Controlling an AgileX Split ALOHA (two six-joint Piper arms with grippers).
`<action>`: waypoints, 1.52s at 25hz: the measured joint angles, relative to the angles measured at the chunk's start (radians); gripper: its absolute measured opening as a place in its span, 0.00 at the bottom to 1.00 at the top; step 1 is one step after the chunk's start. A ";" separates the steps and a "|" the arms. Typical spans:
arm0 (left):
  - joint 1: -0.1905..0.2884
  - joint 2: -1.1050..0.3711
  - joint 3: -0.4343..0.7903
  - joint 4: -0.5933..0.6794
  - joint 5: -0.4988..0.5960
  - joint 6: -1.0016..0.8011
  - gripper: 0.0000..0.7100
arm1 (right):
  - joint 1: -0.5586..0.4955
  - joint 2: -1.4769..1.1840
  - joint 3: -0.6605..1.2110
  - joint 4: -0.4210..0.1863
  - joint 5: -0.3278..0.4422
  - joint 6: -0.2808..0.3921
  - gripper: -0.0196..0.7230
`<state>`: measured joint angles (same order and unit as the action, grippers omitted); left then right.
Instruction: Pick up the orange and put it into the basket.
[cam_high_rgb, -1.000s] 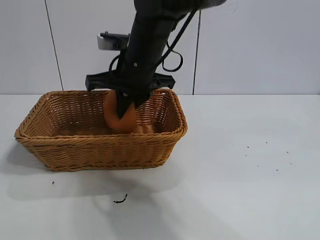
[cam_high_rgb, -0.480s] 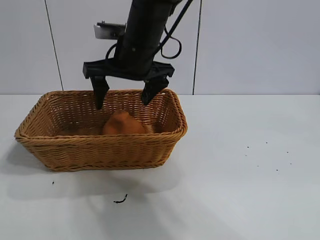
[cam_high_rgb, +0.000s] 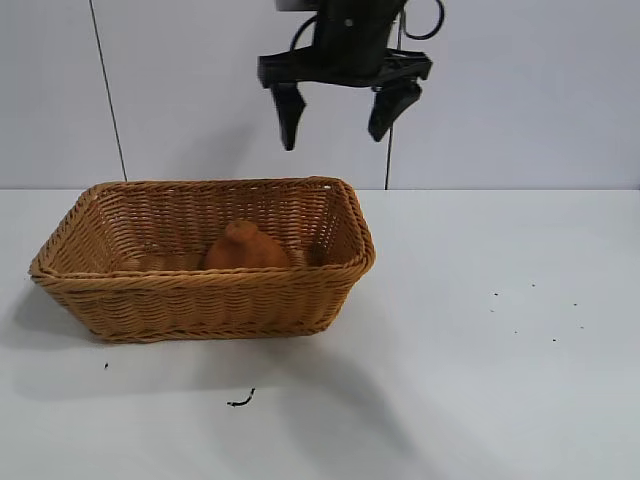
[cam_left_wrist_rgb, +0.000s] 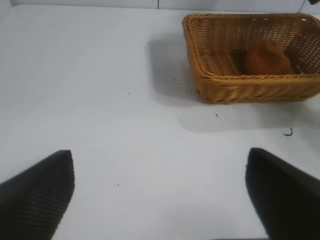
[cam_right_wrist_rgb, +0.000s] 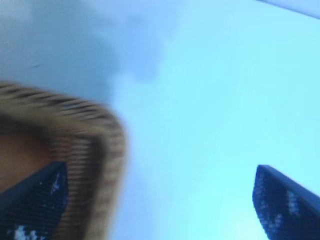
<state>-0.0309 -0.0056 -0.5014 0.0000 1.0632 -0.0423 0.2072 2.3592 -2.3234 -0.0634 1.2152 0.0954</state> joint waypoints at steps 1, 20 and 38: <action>0.000 0.000 0.000 0.000 0.000 0.000 0.94 | -0.029 0.000 0.000 0.000 0.000 0.000 0.96; 0.000 0.000 0.000 0.000 0.000 0.000 0.94 | -0.156 -0.384 0.629 0.042 -0.001 -0.039 0.96; 0.000 0.000 0.000 0.000 0.000 0.000 0.94 | -0.156 -1.639 1.658 0.063 -0.112 -0.063 0.96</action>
<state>-0.0309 -0.0056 -0.5014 0.0000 1.0632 -0.0423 0.0511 0.7203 -0.6658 0.0000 1.1037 0.0327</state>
